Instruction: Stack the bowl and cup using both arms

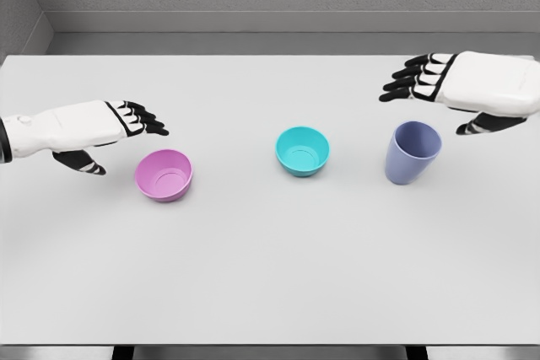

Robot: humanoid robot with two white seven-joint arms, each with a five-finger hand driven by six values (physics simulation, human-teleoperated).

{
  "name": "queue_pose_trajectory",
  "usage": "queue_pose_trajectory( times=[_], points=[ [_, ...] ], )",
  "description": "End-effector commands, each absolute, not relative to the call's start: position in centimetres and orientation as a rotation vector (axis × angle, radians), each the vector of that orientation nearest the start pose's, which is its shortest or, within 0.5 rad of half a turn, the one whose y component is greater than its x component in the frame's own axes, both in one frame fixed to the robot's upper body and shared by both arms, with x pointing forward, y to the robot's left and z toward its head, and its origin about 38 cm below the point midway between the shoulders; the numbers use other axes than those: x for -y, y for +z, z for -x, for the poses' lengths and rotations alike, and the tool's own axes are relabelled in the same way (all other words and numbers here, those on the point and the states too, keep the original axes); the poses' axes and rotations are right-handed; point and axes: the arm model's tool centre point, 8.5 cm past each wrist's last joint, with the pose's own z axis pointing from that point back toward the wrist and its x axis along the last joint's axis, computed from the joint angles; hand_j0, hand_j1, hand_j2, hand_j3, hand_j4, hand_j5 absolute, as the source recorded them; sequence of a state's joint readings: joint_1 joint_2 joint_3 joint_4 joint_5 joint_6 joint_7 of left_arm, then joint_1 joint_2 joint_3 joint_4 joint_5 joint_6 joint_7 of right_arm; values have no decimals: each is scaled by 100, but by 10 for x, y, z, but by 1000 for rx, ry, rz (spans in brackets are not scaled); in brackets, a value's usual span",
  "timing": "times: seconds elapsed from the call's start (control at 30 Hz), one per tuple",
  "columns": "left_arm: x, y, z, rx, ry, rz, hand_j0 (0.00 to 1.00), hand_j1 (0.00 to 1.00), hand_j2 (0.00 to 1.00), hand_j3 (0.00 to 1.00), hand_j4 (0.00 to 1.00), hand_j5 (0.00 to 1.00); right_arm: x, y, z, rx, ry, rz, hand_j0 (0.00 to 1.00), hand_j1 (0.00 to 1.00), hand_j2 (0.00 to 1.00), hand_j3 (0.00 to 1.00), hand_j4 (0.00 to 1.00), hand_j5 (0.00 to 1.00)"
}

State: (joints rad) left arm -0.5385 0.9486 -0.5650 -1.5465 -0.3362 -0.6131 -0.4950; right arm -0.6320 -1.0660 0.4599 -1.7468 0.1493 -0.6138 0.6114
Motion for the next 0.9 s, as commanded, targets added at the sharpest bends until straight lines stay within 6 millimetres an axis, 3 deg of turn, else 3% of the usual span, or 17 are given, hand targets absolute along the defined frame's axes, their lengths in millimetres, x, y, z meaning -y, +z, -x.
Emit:
queue_pose_trajectory(
  times=[0.0,0.17,0.3,0.43,0.53,0.67,0.73,0.8,0.87],
  points=[
    [-329,222,-403,1404,-2100,-389,100,100,100,100,100,100,316,328,-381,-2036,-2853,-595,100,100,100,100,100,100],
    [-328,221,-404,1402,-2105,-384,100,100,100,100,100,100,316,333,-382,-2040,-2836,-612,100,100,100,100,100,100],
    [-294,221,-414,1318,-2308,-378,100,100,100,100,100,100,324,333,-384,-2062,-2851,-623,100,100,100,100,100,100],
    [-295,223,-416,1187,-2398,-376,100,100,100,100,100,100,321,334,-378,-2012,-2860,-623,100,100,100,100,100,100],
    [-283,225,-418,1144,-2476,-366,100,100,100,100,100,100,321,335,-378,-2015,-2859,-621,100,100,100,100,100,100],
    [-279,224,-418,1144,-2486,-355,100,100,100,100,100,100,322,335,-379,-2005,-2863,-632,100,100,100,100,100,100],
    [-268,220,-419,1170,-2491,-333,100,100,100,100,100,100,324,334,-380,-2012,-2867,-639,100,100,100,100,100,100],
    [-266,220,-419,1179,-2491,-329,100,100,100,100,100,100,329,345,-384,-2037,-2841,-686,100,100,100,100,100,100],
    [-266,220,-419,1183,-2489,-330,100,100,100,100,100,100,332,340,-385,-2026,-2867,-685,100,100,100,100,100,100]
  ],
)
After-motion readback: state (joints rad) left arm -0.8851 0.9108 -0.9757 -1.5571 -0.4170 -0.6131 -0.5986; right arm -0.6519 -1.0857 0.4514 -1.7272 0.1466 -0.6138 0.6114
